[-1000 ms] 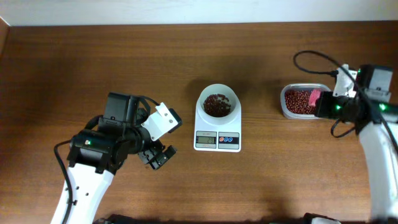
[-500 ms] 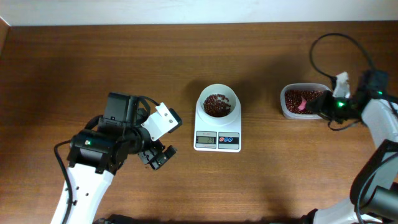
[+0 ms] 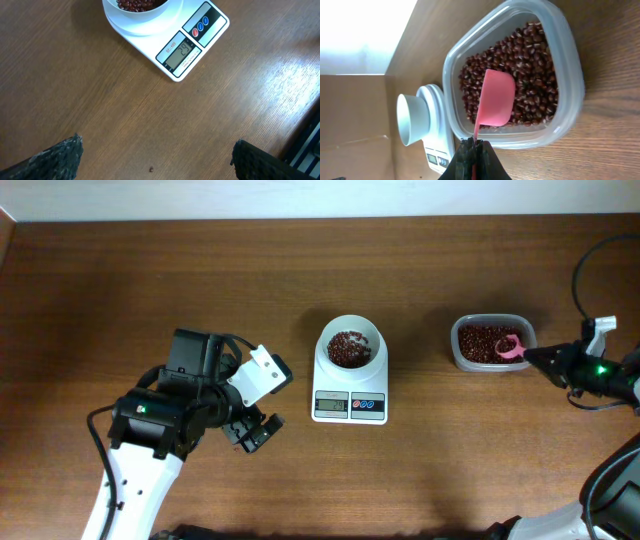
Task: Scoop and weigh 50g on scale
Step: 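Return the scoop to the bean tub and scoop more beans, then carry the scoop over the bowl and pour beans in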
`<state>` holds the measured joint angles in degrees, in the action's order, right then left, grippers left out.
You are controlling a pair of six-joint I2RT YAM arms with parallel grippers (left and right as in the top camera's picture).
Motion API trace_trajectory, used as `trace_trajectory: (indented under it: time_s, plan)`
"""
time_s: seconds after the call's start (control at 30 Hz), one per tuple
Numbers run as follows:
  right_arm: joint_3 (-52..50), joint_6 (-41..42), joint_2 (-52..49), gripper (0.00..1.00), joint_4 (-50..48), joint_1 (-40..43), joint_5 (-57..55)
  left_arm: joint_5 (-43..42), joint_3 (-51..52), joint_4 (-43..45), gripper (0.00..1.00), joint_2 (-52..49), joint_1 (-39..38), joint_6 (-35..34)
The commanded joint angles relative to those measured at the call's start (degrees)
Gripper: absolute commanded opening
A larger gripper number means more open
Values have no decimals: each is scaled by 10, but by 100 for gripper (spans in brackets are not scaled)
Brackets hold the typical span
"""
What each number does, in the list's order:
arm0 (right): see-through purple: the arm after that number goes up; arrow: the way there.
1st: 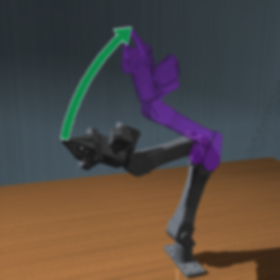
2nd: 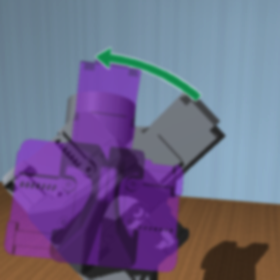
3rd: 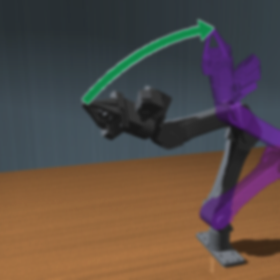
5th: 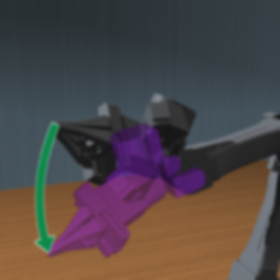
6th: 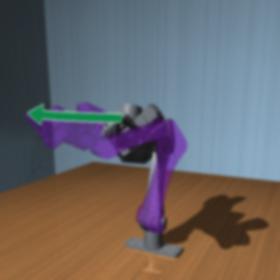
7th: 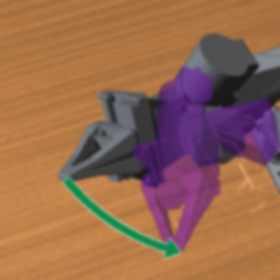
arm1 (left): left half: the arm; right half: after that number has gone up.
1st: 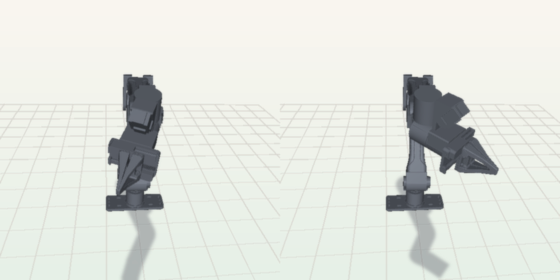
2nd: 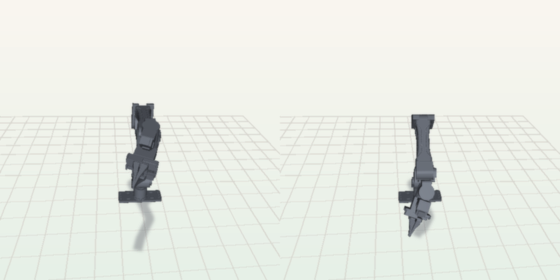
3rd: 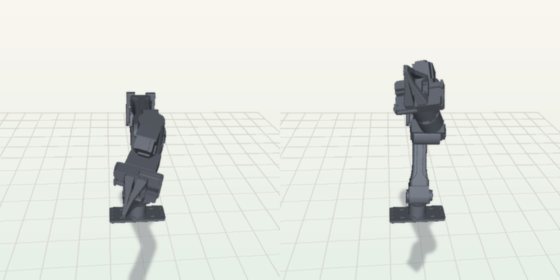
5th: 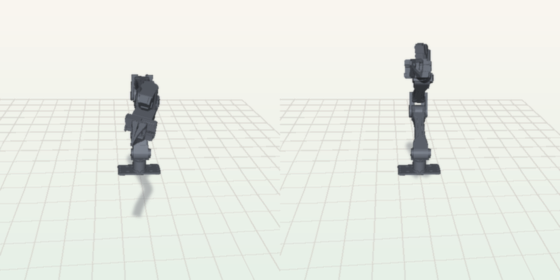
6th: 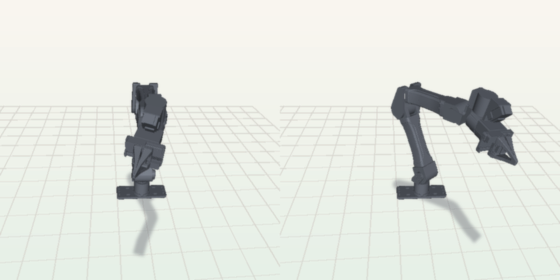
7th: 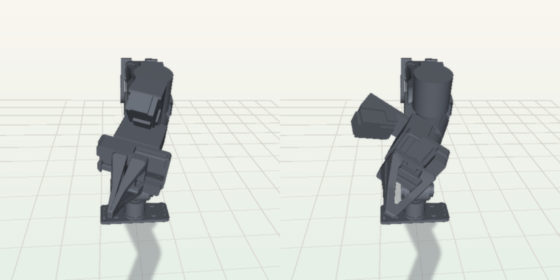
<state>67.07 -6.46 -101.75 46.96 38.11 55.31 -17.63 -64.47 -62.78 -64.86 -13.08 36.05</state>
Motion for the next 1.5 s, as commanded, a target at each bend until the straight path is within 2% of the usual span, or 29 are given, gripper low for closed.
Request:
trace_trajectory:
  time_s: [0.0,0.1,0.7,1.23,1.47]
  plan:
    - [-2,-12,-3,4,3,3,45,-8,-12,1,99,6,2,9]
    - [-2,-2,-3,4,9,3,21,-8,-12,1,99,6,2,9]
    - [-2,-7,-3,4,12,-11,152,-8,-12,1,99,6,2,9]
    - [-2,3,-3,4,-38,-253,225,-8,-12,1,99,6,2,9]
    - [-2,103,-3,4,-162,-321,191,-8,-12,1,99,6,2,9]
